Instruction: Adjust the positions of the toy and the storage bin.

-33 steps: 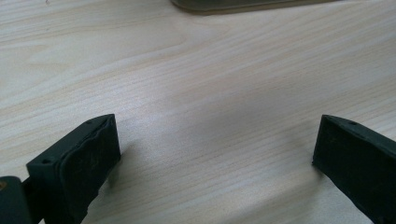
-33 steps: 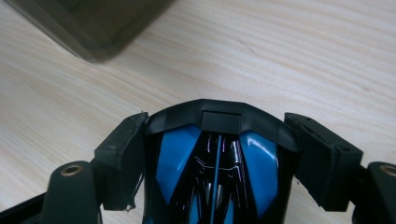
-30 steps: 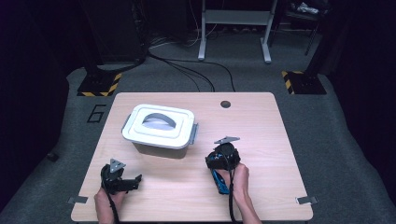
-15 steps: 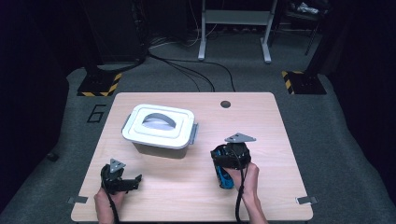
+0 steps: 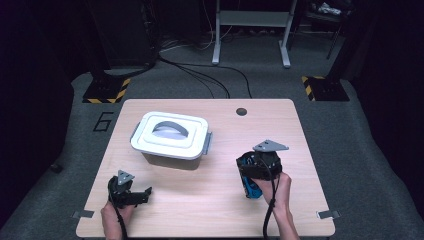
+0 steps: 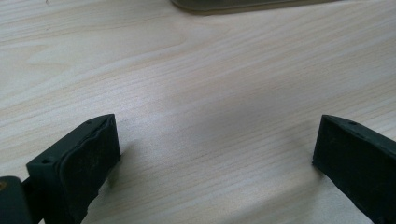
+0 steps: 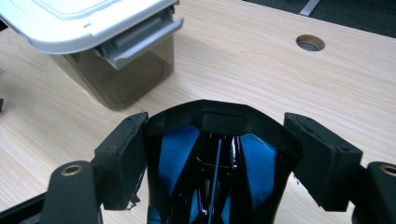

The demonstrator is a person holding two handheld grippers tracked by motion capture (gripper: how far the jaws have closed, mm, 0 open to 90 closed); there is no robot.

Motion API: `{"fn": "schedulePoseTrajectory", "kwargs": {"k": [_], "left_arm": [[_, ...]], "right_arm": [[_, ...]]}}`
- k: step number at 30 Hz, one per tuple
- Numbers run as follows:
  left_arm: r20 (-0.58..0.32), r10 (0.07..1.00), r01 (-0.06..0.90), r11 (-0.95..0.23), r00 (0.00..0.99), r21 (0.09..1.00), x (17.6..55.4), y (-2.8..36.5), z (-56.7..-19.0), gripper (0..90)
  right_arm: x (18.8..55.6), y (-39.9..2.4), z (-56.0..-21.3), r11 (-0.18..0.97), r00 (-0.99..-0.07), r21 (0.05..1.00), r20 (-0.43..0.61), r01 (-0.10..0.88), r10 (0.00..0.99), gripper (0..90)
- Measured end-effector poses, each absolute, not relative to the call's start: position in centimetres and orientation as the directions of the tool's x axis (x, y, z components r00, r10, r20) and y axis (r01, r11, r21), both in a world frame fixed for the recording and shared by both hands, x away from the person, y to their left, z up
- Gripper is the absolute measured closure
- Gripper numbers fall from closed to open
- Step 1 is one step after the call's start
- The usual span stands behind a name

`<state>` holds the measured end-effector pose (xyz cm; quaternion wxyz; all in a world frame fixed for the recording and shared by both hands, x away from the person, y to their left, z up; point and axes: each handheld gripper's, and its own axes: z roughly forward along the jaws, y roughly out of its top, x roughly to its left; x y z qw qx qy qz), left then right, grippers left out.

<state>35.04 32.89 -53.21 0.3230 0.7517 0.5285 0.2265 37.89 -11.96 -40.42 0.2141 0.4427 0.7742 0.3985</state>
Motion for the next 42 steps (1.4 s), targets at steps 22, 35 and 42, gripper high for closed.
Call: {"fn": "schedulePoseTrajectory", "kwargs": {"k": [22,35,42], "left_arm": [[-0.001,0.942,0.646,-0.229,0.335,0.729,35.1,32.9,-53.3,0.7],[-0.001,0.942,0.645,-0.229,0.336,0.729,35.1,32.9,-53.3,0.7],[-0.001,0.942,0.645,-0.229,0.335,0.729,35.1,32.9,-53.3,0.7]], "right_arm": [[37.9,-19.1,-40.7,0.384,-0.522,0.693,-0.013,0.610,0.853,24.6],[39.4,-21.3,-44.2,0.439,-0.543,0.564,0.020,0.700,0.839,24.6],[40.5,-20.1,-46.1,0.503,-0.566,0.488,-0.022,0.713,0.824,24.4]]}}
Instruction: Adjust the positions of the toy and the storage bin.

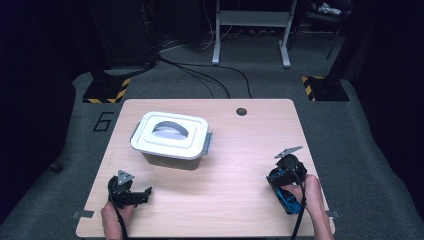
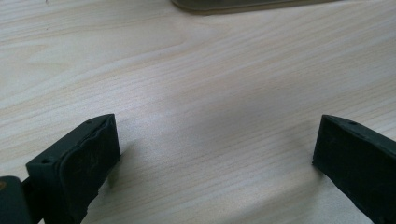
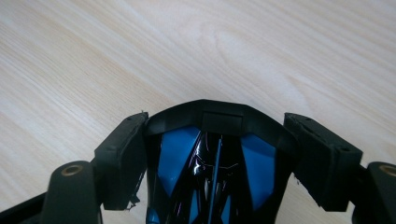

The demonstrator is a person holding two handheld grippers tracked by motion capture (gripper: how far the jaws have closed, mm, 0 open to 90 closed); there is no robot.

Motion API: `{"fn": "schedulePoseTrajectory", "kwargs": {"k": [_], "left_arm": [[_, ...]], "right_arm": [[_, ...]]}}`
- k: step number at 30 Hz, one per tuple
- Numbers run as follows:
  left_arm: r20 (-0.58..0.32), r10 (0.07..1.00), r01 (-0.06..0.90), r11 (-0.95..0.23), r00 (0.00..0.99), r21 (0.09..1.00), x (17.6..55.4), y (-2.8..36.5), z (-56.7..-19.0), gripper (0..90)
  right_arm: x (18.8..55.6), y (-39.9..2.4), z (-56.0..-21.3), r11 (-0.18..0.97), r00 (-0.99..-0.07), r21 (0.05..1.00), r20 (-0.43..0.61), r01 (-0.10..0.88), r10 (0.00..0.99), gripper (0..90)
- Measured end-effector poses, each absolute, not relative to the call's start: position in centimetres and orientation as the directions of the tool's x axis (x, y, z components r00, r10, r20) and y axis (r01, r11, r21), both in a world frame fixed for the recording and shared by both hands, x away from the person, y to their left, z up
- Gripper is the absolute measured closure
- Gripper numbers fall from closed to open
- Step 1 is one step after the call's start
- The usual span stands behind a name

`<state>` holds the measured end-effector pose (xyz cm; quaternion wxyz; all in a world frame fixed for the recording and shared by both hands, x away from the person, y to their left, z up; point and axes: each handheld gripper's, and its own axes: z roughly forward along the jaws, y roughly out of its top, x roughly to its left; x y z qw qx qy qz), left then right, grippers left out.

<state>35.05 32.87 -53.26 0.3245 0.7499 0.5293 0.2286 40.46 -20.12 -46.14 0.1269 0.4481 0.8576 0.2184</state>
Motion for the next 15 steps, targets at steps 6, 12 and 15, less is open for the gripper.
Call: {"fn": "schedulePoseTrajectory", "kwargs": {"k": [6,12,15], "left_arm": [[-0.001,0.942,0.645,-0.229,0.335,0.729,35.1,32.9,-53.3,0.7],[-0.001,0.941,0.649,-0.232,0.338,0.725,35.0,32.9,-53.2,0.7],[-0.001,0.941,0.648,-0.232,0.338,0.725,35.0,32.9,-53.2,0.7]], "right_arm": [[41.6,-19.9,-48.2,0.489,-0.566,0.463,0.034,0.739,0.824,24.3],[42.0,-20.2,-48.8,0.466,-0.558,0.472,0.069,0.749,0.827,24.0],[42.0,-20.4,-48.9,0.456,-0.556,0.483,0.080,0.748,0.827,18.3]]}}
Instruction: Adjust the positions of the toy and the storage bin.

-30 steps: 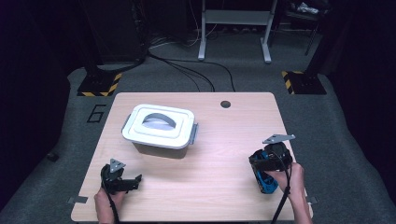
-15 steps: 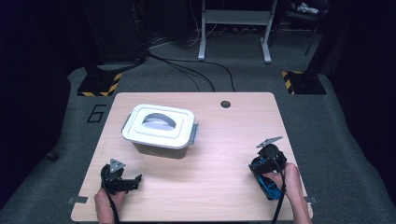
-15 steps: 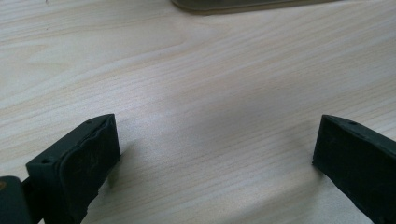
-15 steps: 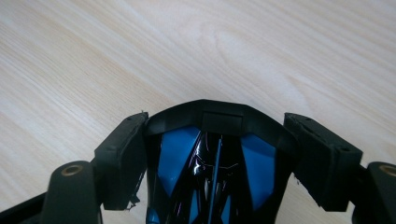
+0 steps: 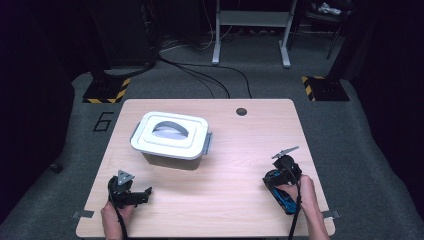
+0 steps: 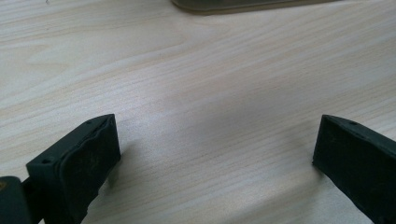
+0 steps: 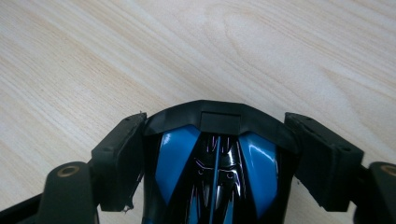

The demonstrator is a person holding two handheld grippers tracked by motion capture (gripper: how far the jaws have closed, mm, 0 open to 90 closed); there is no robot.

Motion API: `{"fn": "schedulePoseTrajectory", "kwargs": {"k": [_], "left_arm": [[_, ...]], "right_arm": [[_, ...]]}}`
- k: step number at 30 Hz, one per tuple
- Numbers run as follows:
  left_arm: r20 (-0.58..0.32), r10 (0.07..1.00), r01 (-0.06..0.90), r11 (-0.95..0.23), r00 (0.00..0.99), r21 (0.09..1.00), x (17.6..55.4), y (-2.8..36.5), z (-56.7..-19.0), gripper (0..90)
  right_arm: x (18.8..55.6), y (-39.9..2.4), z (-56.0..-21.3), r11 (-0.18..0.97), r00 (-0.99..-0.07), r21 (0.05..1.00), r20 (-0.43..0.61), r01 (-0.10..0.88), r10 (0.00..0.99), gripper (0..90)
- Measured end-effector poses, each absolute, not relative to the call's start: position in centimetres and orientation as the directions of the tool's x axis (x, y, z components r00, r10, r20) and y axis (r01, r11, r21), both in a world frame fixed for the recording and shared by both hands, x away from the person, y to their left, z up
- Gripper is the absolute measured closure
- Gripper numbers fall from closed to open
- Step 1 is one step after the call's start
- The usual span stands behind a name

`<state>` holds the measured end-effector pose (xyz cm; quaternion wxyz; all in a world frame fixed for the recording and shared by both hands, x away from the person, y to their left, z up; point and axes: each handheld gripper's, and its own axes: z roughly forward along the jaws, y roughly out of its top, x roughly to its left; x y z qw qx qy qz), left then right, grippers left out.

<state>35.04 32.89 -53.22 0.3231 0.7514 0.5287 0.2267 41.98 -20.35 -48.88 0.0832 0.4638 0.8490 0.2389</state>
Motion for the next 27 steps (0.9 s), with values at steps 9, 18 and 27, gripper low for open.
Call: {"fn": "schedulePoseTrajectory", "kwargs": {"k": [9,18,27], "left_arm": [[0.000,0.941,0.648,-0.233,0.339,0.725,35.0,32.9,-53.2,0.7],[0.000,0.941,0.648,-0.233,0.339,0.725,35.0,32.9,-53.2,0.7],[0.000,0.942,0.645,-0.229,0.335,0.729,35.0,32.9,-53.3,0.7]], "right_arm": [[41.3,-20.1,-47.3,0.441,-0.563,0.552,0.065,0.708,0.824,0.0],[41.3,-17.2,-45.1,0.452,-0.620,0.618,0.075,0.643,0.781,0.0],[42.1,-13.1,-43.7,0.478,-0.683,0.656,0.080,0.585,0.726,0.0]]}}
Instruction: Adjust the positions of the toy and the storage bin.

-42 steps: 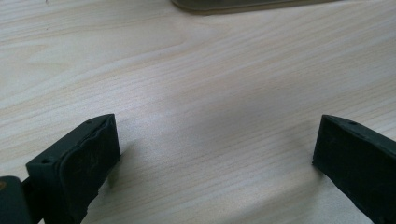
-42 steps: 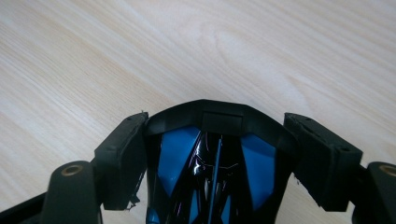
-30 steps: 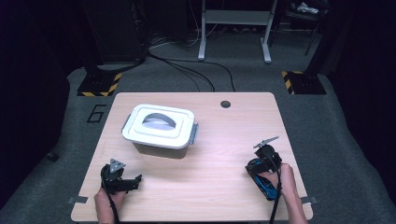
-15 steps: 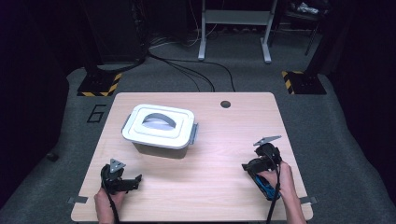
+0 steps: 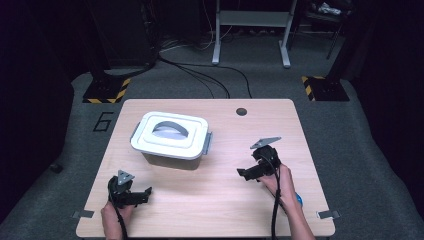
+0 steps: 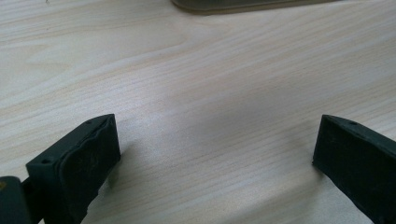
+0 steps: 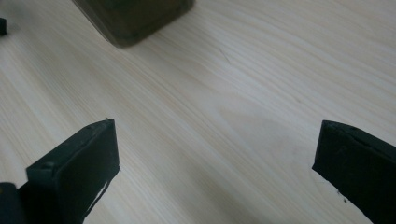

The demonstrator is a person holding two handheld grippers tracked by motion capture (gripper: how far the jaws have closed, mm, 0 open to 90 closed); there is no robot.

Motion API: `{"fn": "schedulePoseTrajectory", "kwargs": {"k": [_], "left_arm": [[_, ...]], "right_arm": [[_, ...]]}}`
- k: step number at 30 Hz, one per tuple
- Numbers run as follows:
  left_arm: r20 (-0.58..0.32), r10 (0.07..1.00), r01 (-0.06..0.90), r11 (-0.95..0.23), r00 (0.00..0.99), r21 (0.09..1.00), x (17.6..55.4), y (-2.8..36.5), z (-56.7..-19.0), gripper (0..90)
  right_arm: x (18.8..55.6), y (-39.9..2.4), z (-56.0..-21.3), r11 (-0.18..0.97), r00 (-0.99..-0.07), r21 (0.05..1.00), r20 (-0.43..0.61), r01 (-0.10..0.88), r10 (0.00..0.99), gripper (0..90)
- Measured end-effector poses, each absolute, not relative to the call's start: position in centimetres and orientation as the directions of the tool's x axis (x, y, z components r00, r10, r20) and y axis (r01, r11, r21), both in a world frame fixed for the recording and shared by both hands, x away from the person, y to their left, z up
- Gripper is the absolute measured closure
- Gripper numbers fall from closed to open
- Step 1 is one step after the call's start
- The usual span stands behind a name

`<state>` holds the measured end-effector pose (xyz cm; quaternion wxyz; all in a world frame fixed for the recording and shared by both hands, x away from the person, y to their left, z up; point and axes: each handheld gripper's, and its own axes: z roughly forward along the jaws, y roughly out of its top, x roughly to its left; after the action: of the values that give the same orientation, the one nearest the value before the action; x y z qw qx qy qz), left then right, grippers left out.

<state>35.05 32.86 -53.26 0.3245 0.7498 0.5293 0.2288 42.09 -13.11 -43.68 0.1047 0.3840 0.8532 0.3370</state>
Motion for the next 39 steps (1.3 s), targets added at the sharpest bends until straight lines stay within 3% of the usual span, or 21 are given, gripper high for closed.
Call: {"fn": "schedulePoseTrajectory", "kwargs": {"k": [24,39], "left_arm": [[-0.001,0.942,0.645,-0.229,0.335,0.729,35.0,32.9,-53.3,0.7],[-0.001,0.942,0.646,-0.229,0.335,0.729,35.1,32.9,-53.3,0.7]], "right_arm": [[45.5,-4.9,-39.7,0.528,-0.760,0.711,0.014,0.464,0.649,1.5],[47.6,-1.3,-38.6,0.539,-0.796,0.743,-0.013,0.397,0.606,13.2]]}}
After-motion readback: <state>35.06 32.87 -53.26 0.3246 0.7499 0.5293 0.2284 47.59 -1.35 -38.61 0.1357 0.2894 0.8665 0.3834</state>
